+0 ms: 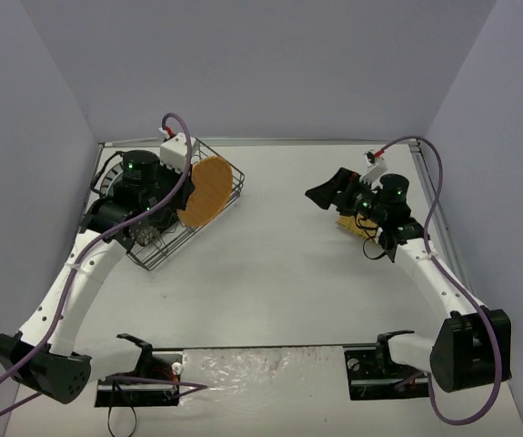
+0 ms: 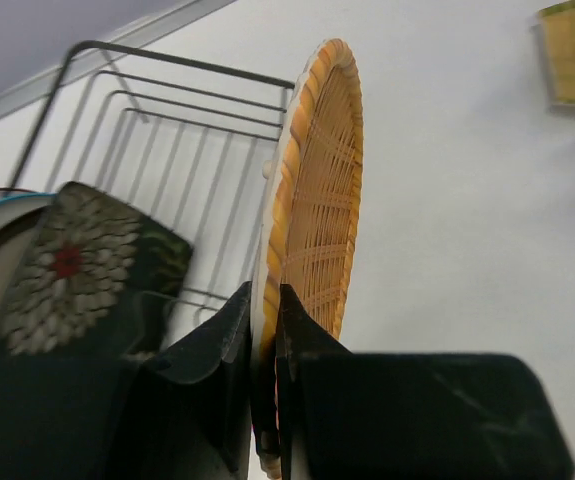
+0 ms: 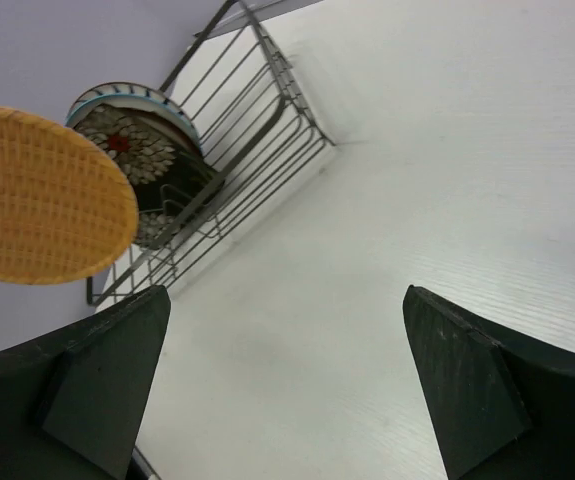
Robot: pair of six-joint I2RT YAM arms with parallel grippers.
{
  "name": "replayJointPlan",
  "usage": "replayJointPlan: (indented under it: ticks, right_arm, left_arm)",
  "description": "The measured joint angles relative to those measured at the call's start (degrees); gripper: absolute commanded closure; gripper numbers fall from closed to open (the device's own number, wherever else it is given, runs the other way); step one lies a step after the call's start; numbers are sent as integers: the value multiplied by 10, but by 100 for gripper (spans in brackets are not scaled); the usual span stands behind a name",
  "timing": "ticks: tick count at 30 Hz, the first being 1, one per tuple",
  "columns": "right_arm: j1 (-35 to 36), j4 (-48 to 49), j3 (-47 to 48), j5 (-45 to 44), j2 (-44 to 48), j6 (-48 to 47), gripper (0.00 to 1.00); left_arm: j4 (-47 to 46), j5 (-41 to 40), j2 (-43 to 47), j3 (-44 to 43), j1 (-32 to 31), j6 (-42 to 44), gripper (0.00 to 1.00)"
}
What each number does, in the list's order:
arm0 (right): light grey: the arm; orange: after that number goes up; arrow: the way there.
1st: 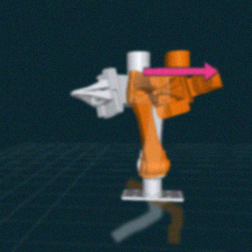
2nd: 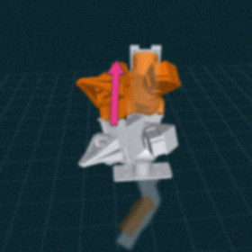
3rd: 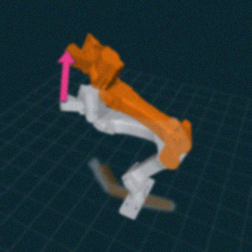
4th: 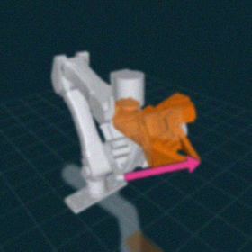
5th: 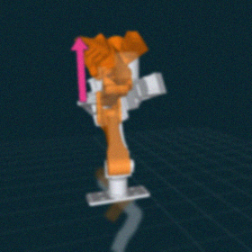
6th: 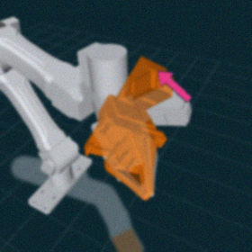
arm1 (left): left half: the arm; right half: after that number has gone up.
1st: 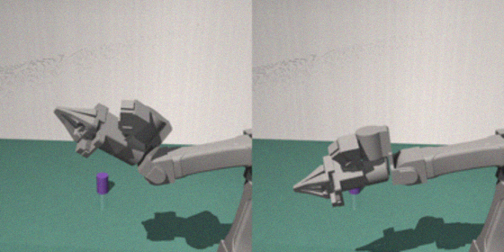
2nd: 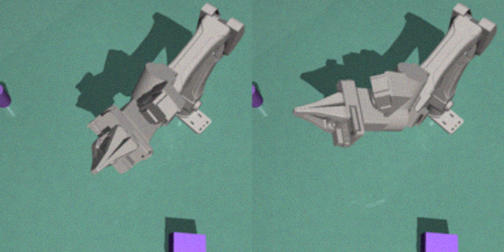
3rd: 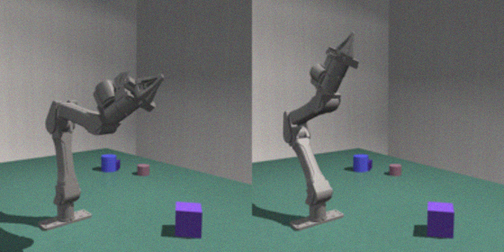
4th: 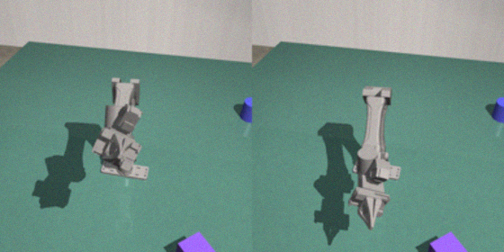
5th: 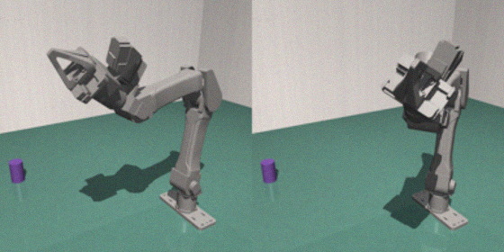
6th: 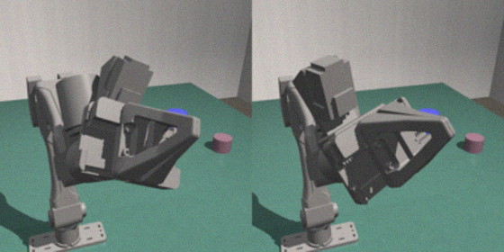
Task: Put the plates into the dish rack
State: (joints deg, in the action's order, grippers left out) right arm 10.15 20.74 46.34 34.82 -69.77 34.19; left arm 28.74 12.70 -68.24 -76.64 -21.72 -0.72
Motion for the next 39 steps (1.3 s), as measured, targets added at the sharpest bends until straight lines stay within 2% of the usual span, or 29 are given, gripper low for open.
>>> replayJointPlan:
  ticks: [8, 15, 27, 31, 37, 39]
  right_arm:
    - [-39, -84, -7, -8, 28, -41, 0]
    - [-41, -105, -18, -9, 46, -51, 0]
    - [-45, -109, -19, -10, 56, -58, 0]
    - [-46, -110, -21, -10, 56, -58, 0]
    - [-49, -113, -30, -15, 60, -58, 0]
    - [-52, -117, -31, -19, 61, -59, 0]
  left_arm:
    - [102, -68, -66, -88, 78, 210, 100]
    - [149, -92, -130, -108, 117, 313, 100]
    - [152, -80, -168, -79, 139, 373, 100]
    - [148, -73, -183, -78, 140, 377, 97]
    - [132, -59, -193, -57, 140, 377, 75]
    - [122, -56, -194, -44, 141, 376, 72]
